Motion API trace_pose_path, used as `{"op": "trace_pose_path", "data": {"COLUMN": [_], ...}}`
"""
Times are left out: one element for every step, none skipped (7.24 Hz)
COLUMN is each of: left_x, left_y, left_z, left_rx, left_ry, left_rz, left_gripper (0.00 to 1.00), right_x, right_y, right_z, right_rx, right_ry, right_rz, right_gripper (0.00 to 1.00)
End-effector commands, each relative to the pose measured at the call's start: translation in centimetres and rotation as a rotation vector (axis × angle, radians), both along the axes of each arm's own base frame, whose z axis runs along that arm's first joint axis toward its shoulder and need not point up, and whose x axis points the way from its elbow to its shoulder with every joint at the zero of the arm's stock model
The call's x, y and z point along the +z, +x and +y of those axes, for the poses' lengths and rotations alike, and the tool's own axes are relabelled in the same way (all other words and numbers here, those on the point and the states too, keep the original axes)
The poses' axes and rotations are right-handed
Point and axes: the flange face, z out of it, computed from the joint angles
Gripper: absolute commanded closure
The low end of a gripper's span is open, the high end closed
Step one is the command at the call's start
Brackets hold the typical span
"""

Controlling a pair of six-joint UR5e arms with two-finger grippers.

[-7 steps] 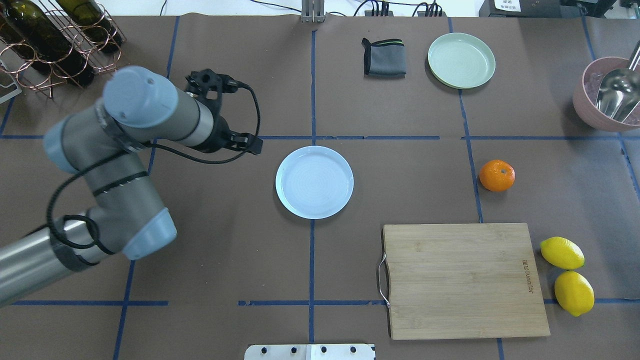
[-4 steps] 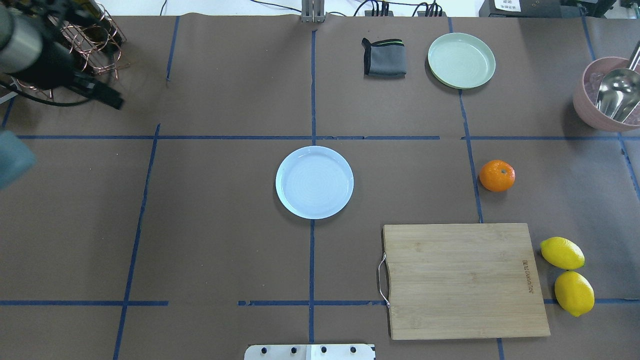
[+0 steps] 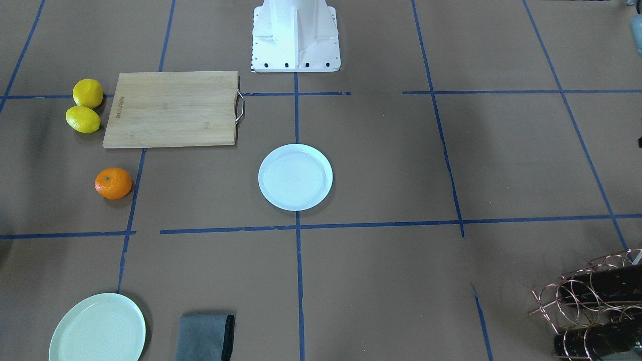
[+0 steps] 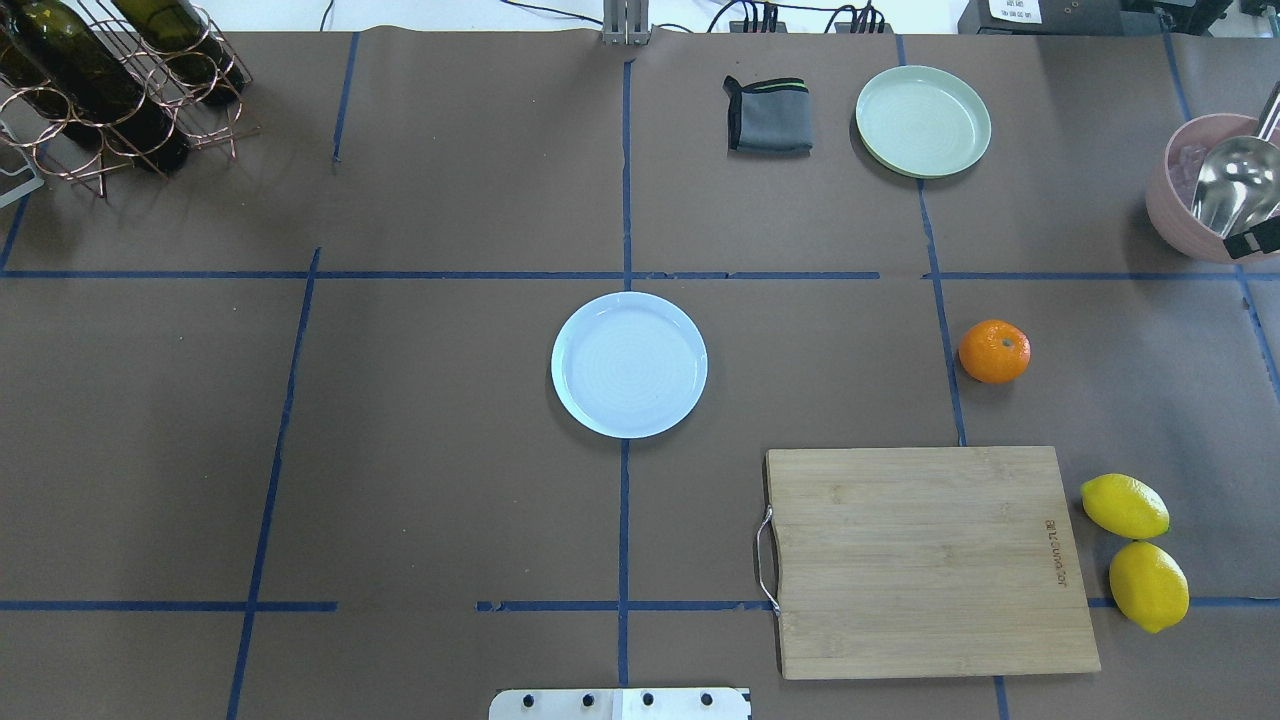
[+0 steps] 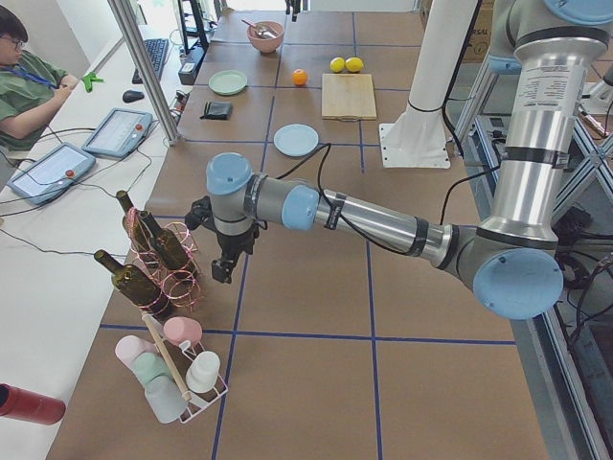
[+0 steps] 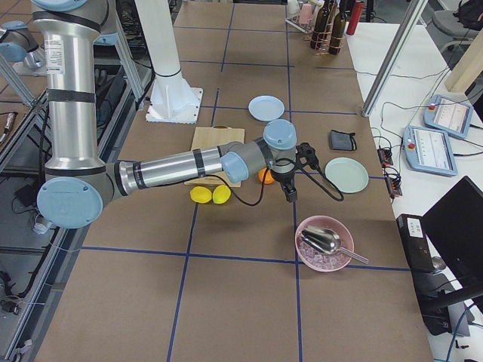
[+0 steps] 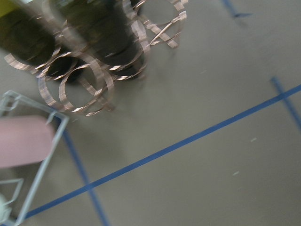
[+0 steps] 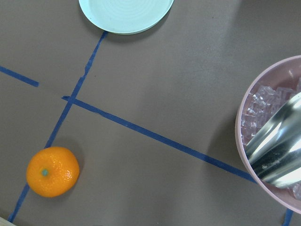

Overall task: Pick orange to plate
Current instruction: 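Move the right gripper down over the orange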

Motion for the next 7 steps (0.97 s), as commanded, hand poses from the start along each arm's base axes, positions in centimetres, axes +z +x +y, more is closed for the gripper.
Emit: {"op": "trace_pose_path", "data": {"left_x": [8.1,7.8,7.7,7.7,7.7,7.5,7.5], "left_y": [-5.0,-4.9,-4.9,-4.9,-4.8,-4.8,-4.8], "left_z": [6.3,7.8,7.8,7.7,7.7,7.6,7.7], "left_rx": [-0.048,-0.049,-0.05,-0.05,-0.05,-0.05,-0.05], "left_ry": [-0.131,-0.126,-0.125,-0.124,-0.123,-0.12,-0.12], "left_rz": [0.003,0.001,0.001,-0.001,-0.002,-0.001,-0.001], "left_gripper": [0.0,0.0,0.0,0.0,0.0,0.0,0.0], "right_x": [-3.3,-4.5,-5.0,-5.2,-4.8,-4.8,-5.1], "right_y": [-2.0,-5.9,-11.3,-15.9,-19.6,-22.0,-23.7], "right_z": [-1.2,-0.9,0.0,1.1,2.1,3.0,3.4], "right_rx": [-0.015,-0.008,0.023,0.074,0.109,0.124,0.131], "right_ry": [-0.03,-0.074,-0.121,-0.104,-0.118,-0.118,-0.109], "right_rz": [0.014,0.04,0.069,0.082,0.091,0.109,0.123], "right_gripper": [0.0,0.0,0.0,0.0,0.0,0.0,0.0]}}
